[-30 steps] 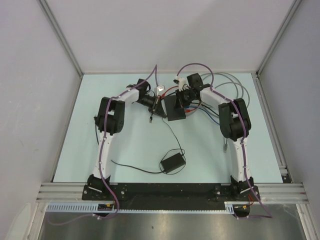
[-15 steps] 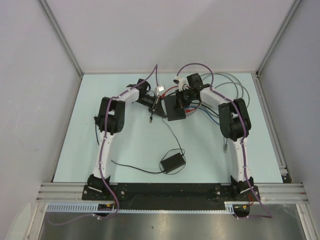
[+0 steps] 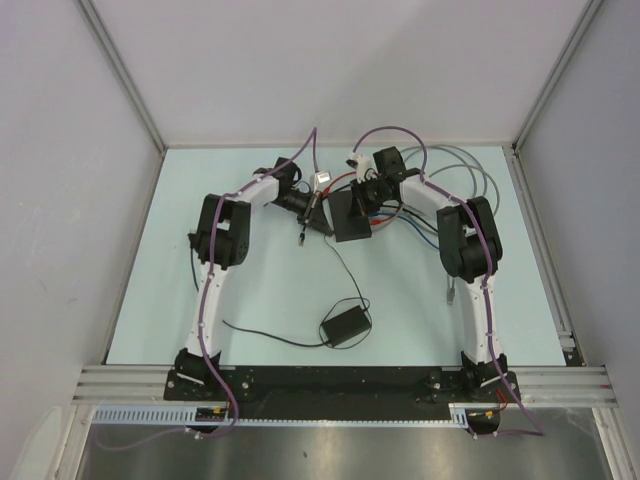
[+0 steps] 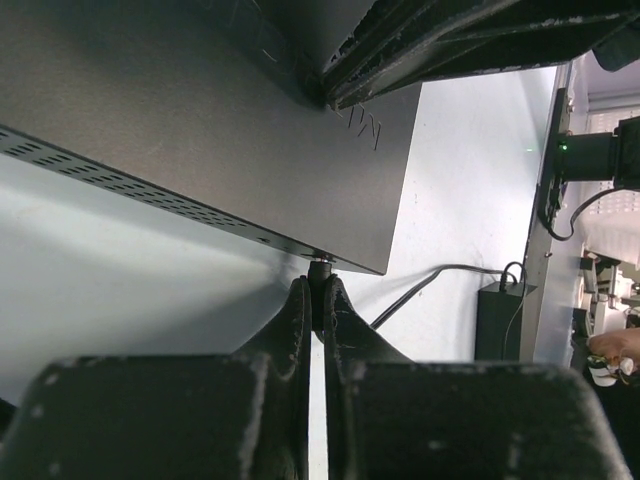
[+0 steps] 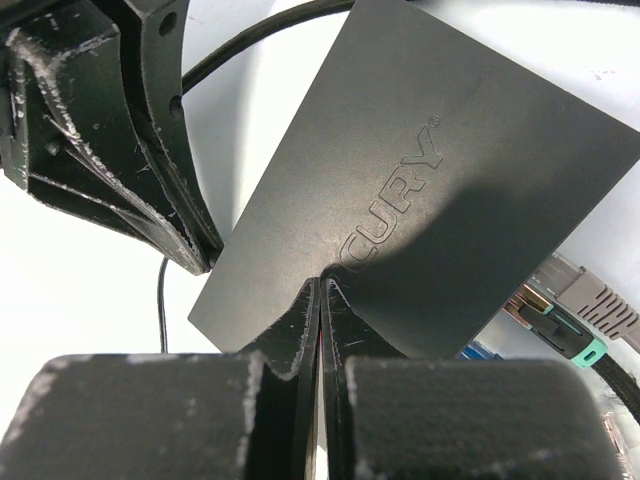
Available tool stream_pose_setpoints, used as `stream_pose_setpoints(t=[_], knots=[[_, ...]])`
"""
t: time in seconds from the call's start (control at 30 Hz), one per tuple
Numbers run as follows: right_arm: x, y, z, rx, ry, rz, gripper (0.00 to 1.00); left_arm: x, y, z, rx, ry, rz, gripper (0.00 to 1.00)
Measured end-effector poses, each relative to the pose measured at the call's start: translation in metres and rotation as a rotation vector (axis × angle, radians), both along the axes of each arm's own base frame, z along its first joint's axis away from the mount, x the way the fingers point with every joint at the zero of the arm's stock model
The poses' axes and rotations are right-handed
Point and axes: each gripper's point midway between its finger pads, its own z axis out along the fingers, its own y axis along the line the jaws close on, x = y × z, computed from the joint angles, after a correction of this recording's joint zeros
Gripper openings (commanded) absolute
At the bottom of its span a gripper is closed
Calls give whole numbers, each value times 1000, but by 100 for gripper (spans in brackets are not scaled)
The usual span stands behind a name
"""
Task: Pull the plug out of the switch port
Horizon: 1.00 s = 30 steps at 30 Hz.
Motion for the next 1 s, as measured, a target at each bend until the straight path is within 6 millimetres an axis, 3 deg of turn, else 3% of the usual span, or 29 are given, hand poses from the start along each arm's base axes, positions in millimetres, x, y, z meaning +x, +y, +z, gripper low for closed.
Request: stream_pose_setpoints(t=[0.6,1.0], knots=[[0,0,0,-12,-27,8,0,3,0,2,34,48,-9,0],[-5,4,0,-16,-30,20,0,-8,3,0,-21,69,-30,0]])
